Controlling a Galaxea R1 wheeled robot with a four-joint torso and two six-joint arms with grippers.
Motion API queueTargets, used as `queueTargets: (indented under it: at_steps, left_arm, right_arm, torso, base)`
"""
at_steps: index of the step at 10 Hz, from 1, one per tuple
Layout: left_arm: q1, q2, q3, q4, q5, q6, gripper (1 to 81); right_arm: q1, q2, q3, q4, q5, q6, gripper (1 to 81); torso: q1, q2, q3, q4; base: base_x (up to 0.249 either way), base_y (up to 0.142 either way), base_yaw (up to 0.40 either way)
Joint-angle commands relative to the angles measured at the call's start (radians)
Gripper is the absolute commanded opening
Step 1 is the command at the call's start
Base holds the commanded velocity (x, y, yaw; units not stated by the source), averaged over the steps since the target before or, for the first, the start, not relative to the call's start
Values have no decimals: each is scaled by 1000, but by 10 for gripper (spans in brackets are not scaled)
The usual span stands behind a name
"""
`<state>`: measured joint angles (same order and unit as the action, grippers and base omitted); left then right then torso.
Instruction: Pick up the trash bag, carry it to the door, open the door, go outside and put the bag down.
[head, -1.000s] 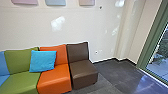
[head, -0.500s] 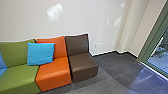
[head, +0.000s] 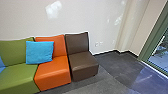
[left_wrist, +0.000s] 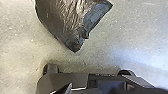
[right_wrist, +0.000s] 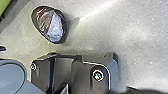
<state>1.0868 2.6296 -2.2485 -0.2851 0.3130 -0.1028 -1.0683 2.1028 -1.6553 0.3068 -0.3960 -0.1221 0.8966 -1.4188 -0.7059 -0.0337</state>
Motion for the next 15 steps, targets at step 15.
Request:
queueTargets:
  at_steps: [15]
  left_arm:
    - [-140, 29, -48, -32, 132, 0, 811]
  right_arm:
    - [487, -31, 19, 167, -307, 10, 811]
  torso:
    - [359, -574, -163, 0]
  base:
    - [0, 0, 0]
